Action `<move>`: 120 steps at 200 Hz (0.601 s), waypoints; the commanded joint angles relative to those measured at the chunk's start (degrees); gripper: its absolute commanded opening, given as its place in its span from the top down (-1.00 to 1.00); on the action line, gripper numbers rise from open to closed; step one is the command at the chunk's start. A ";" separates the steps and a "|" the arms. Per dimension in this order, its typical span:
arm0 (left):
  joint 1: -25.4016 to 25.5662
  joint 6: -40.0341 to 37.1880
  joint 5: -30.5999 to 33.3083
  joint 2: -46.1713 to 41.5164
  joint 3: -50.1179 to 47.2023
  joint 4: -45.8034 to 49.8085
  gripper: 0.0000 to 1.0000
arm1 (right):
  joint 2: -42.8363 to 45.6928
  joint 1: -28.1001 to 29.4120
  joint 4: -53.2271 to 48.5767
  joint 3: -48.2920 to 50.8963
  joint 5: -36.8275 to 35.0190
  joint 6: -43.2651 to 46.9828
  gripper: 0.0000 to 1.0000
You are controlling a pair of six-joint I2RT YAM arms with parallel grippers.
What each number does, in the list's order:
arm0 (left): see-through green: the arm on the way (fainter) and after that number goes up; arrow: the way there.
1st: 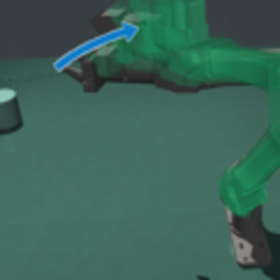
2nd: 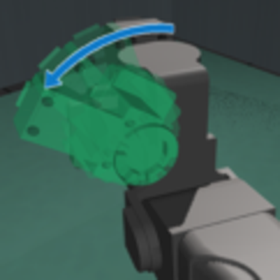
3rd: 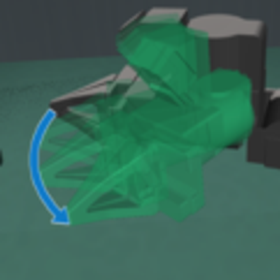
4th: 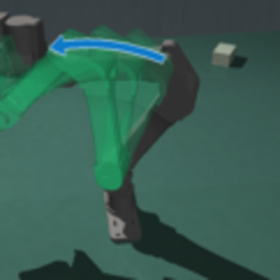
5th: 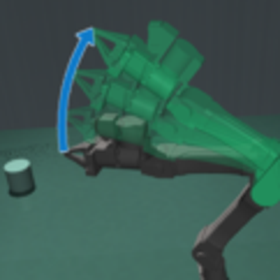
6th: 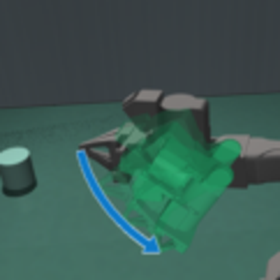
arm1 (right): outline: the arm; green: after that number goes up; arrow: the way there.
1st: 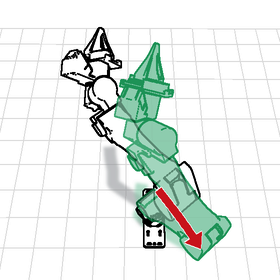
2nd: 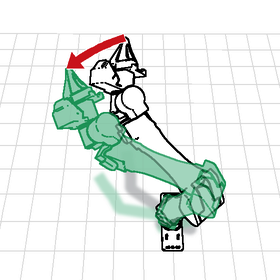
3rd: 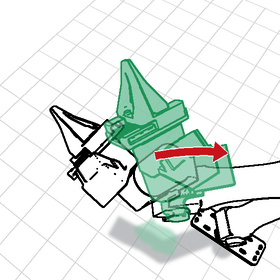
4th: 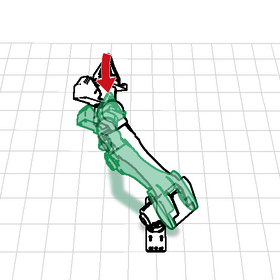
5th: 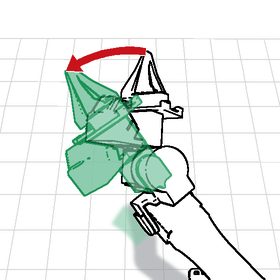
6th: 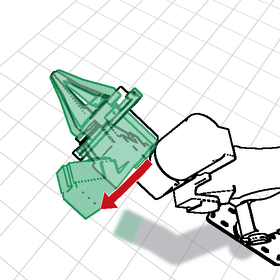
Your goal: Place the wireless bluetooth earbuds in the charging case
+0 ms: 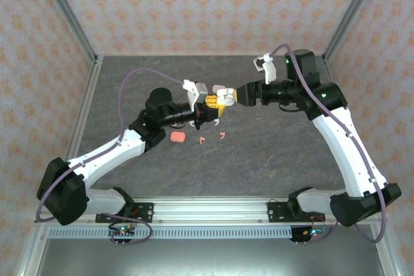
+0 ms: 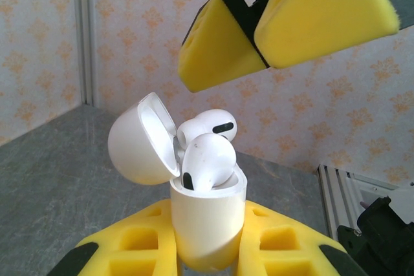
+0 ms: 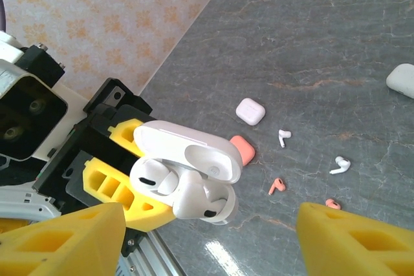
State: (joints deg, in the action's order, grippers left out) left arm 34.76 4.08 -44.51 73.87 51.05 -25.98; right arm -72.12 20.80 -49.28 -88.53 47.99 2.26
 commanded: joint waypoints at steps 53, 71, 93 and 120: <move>-0.33 -0.70 1.27 -1.10 1.53 -0.04 1.00 | 1.82 -0.25 0.06 5.19 -1.51 -0.43 -0.08; -0.40 -0.57 1.19 -1.18 1.64 -0.04 1.00 | 1.51 -0.23 0.85 5.56 -0.88 -1.07 -0.07; -0.40 -0.55 1.10 -1.12 1.67 0.00 1.00 | 1.03 -0.28 1.51 5.31 -0.93 -1.38 -0.07; -0.40 -0.56 1.10 -1.25 1.57 0.03 1.00 | 0.41 -0.23 1.76 4.61 -1.16 -1.42 -0.07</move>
State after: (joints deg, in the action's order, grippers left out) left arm 34.76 4.08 -44.12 73.87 51.05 -25.93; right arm -71.79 20.80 -49.23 -83.02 47.33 1.43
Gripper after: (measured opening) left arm 0.182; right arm 0.537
